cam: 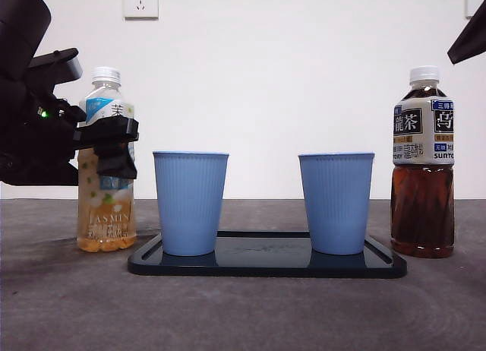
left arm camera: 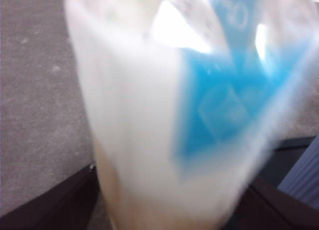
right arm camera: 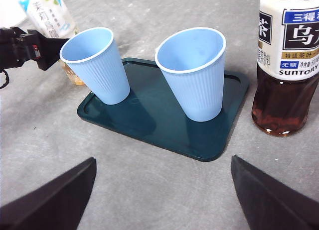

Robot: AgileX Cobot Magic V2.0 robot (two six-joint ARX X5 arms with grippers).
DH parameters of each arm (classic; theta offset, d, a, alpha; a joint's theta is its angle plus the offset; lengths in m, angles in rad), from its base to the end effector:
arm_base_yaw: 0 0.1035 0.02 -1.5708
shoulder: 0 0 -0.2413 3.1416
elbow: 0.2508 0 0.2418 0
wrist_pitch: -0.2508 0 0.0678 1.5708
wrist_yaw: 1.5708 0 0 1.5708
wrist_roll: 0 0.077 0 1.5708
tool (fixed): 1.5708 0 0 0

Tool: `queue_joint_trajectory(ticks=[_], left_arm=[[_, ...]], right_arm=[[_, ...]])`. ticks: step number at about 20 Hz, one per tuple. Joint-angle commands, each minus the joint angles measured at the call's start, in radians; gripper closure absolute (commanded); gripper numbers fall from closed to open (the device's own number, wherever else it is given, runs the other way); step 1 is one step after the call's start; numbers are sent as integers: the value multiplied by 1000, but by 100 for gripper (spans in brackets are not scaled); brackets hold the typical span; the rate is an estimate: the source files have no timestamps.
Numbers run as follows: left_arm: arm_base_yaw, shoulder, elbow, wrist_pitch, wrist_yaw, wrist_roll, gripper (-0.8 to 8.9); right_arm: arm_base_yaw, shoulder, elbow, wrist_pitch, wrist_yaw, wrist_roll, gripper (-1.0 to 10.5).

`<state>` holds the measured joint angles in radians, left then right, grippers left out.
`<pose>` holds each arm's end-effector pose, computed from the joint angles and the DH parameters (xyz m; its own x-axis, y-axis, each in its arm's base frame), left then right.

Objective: Pour the drink into the cup

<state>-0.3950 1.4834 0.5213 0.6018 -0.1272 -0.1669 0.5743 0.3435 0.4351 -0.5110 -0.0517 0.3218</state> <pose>0.2964 -0.1130 0.1352 0.9056 -0.2401 -0.3497 0.2143 0.9704 -0.1114 0.1261 0.0863 0.2070 0.7377 0.5389 -0.4067 -0.4441 0.8411 0.3088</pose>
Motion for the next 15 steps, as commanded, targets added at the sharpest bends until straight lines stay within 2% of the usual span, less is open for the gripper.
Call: queue_joint_trajectory(ticks=[1,2,4,6,10,15], left_arm=[[-5,10,14,8,-3,9,397],[-5,9,14,2,-2,9,388],[-5,5,14,-21,-3,9,292],[-5,-7,14,-53,-3,8,245],[-5,-87,14,-149,-3,8,245],[-12,-278,14,-390,-2,-10,251]], right_arm=[[7,0,12,8,4,11,517],[7,0,12,8,4,11,517],[7,0,12,8,4,10,517],[7,0,12,8,4,10,517],[6,0,12,8,9,11,517],[6,1,12,19,101,9,517]])
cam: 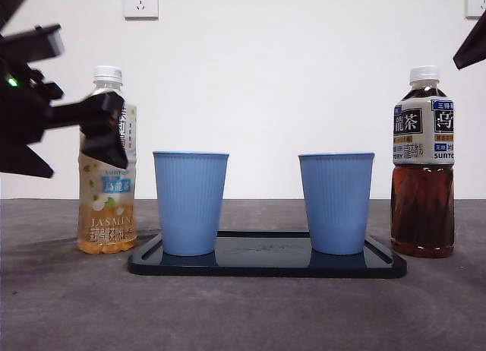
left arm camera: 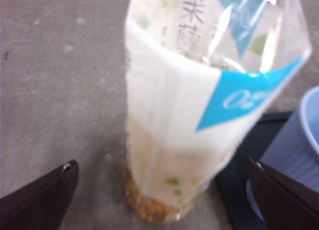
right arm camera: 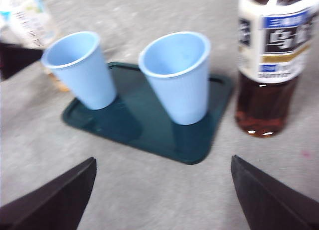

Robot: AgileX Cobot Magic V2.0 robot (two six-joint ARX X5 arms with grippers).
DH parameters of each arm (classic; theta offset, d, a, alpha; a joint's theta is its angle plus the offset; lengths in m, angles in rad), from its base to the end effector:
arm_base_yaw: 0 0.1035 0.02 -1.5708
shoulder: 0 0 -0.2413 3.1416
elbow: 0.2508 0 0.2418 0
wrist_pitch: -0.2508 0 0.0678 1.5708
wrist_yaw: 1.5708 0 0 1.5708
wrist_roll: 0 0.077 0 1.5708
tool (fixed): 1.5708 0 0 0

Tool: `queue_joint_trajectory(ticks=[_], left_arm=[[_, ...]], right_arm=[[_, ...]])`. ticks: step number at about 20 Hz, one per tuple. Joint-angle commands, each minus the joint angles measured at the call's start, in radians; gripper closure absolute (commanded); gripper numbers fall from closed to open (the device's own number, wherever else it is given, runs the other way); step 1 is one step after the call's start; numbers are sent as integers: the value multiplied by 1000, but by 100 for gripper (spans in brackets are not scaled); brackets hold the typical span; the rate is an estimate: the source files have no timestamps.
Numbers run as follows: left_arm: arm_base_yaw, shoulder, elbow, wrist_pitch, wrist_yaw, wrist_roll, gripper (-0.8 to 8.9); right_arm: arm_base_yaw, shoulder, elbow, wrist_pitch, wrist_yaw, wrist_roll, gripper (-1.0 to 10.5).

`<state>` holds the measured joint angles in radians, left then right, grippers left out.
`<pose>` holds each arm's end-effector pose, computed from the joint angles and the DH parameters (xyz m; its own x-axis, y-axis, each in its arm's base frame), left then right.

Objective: Pour the drink into the cup

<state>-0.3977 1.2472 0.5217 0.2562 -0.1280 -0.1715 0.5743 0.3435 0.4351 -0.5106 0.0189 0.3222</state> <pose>0.2683 -0.1021 0.1566 0.8650 -0.2249 -0.4486 0.2039 0.9743 -0.0953 0.1291 0.0818 0.2070 0.7771 0.4803 -0.4068 -0.3933 0.8751 0.2820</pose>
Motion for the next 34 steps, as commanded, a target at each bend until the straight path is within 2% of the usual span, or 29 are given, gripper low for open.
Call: queue_joint_trajectory(ticks=[1,6,8,10,13,14,19,32,33,34], left_arm=[[-13,-94,14,-97,-2,-6,251],[-22,-336,14,-308,-1,-82,255],[-26,-428,14,-402,-1,-93,270],[-30,-500,14,-481,-1,-111,412],[-30,-581,14,-558,-1,-111,744],[-30,-600,14,-571,-1,-111,811],[-30,-639,14,-586,-1,-110,806],[-30,-640,14,-575,-1,-109,806],[-30,-645,14,-580,-1,-100,806],[-24,-668,13,-577,-17,-27,806]], right_arm=[[6,1,12,38,61,6,517],[6,7,12,146,181,0,533],[6,24,12,148,192,-2,621],[6,58,12,148,192,-17,721],[6,134,11,153,192,-19,927],[6,164,11,163,192,-19,935],[6,265,11,238,192,-18,935],[6,269,12,241,192,-16,935],[6,269,12,241,192,-16,935],[6,269,12,241,192,-16,935]])
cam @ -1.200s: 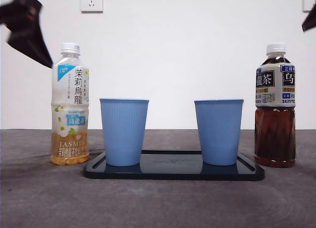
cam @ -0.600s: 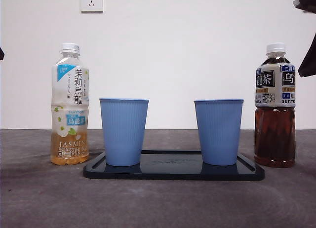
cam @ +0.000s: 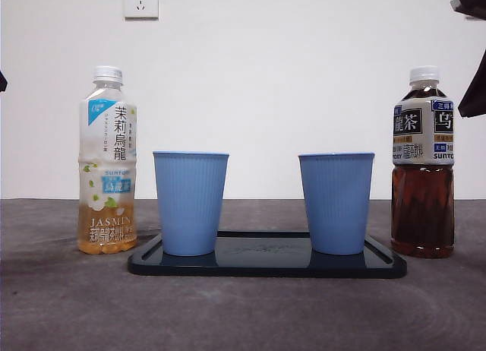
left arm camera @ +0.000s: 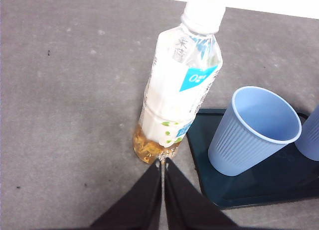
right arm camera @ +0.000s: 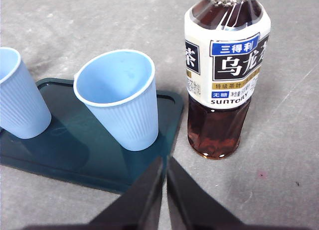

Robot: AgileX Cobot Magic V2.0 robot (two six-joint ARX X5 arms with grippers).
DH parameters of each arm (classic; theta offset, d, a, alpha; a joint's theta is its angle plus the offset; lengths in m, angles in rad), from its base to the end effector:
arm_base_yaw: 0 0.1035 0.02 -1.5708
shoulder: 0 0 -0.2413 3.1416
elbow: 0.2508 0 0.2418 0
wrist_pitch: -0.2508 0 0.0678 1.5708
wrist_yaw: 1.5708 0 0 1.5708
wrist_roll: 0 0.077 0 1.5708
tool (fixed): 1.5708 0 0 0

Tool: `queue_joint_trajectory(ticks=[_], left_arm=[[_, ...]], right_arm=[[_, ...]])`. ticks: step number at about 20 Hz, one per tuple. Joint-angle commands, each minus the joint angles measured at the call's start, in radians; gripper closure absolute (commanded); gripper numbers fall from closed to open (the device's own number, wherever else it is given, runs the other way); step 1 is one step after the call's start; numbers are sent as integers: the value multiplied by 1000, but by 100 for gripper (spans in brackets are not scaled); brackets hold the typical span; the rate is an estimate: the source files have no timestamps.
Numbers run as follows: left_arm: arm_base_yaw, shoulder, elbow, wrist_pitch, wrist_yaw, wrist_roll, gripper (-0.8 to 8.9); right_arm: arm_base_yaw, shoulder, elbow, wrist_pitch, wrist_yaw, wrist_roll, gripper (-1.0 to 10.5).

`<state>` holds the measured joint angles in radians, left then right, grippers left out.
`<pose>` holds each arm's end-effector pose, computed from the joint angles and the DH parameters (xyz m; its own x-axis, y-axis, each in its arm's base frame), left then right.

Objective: Pour the drink into the cup

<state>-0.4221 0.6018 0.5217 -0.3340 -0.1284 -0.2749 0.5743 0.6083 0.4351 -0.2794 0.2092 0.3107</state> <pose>0.1786 -0.0694 0.2232 0.8807 -0.2552 -0.3990 0.1885 0.9617 -0.1989 0.1697 0.0908 0.1976 0.8514 0.3035 -0.4278 -0.2444 0.9512 0.1885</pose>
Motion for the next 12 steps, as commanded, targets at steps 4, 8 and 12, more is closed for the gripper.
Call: queue_joint_trajectory(ticks=[4,8,12], left_arm=[[129,-173,-81,190,-66,241,806],[288,-361,-290,374,-174,240,806],[353,-469,-421,356,-191,241,806]], right_arm=[[6,4,12,10,2,-5,935],[6,4,12,10,2,-5,935],[6,4,12,10,2,-5,935]])
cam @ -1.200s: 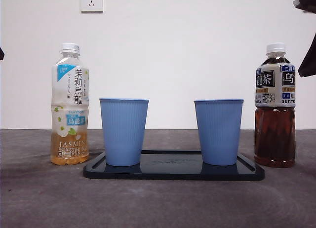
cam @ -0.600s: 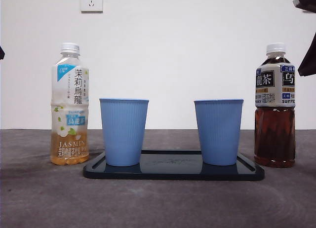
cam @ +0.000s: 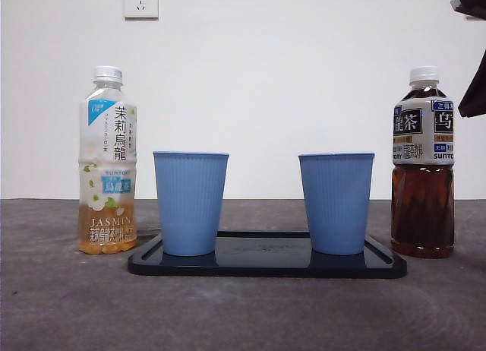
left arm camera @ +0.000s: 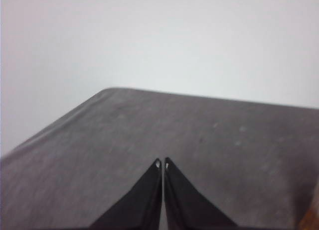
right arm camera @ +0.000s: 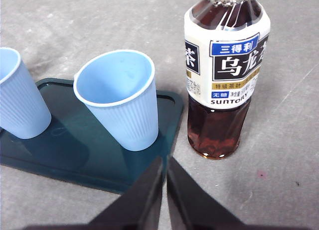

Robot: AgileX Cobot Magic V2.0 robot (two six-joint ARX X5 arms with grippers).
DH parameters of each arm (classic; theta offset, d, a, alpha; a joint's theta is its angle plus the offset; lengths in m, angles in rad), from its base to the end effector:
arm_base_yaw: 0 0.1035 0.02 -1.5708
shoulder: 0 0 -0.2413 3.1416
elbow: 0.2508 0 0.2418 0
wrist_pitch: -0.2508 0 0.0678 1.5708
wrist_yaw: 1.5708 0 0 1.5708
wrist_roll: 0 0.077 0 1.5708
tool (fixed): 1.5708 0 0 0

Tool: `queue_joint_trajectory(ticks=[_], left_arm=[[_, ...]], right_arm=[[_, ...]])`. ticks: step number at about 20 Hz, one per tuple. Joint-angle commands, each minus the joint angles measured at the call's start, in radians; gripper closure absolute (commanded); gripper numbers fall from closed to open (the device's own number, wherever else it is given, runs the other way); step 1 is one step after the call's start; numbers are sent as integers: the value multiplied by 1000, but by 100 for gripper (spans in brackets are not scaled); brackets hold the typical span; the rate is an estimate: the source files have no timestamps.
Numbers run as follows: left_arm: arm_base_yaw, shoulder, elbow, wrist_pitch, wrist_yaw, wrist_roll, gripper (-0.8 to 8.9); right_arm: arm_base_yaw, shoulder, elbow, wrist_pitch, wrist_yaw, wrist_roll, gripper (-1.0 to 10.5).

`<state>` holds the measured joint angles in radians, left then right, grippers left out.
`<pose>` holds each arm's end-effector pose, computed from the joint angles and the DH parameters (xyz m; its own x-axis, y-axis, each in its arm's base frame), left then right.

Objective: Pour the drink into the cup

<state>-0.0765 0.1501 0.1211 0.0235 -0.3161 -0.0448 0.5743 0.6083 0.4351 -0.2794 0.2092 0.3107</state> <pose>0.1596 0.0118 0.1920 0.9714 0.2373 -0.0052 -0.2373 0.9705 -0.0431 0.1697 0.0908 0.1976 0.8514 0.3035 -0.4278 -0.2444 0.9512 0.1885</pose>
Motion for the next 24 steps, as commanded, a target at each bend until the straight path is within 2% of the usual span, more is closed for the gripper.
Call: queue_joint_trajectory(ticks=[1,9,19,24], left_arm=[[15,-35,-42,-19,-3,10,806],[25,-121,-80,-173,7,11,806],[25,-147,-103,-227,289,37,806],[25,-147,-108,-214,294,6,806]], right_arm=[[6,4,12,10,2,-5,935],[6,4,12,10,2,-5,935],[6,4,12,10,2,-5,935],[6,4,12,10,2,-5,935]])
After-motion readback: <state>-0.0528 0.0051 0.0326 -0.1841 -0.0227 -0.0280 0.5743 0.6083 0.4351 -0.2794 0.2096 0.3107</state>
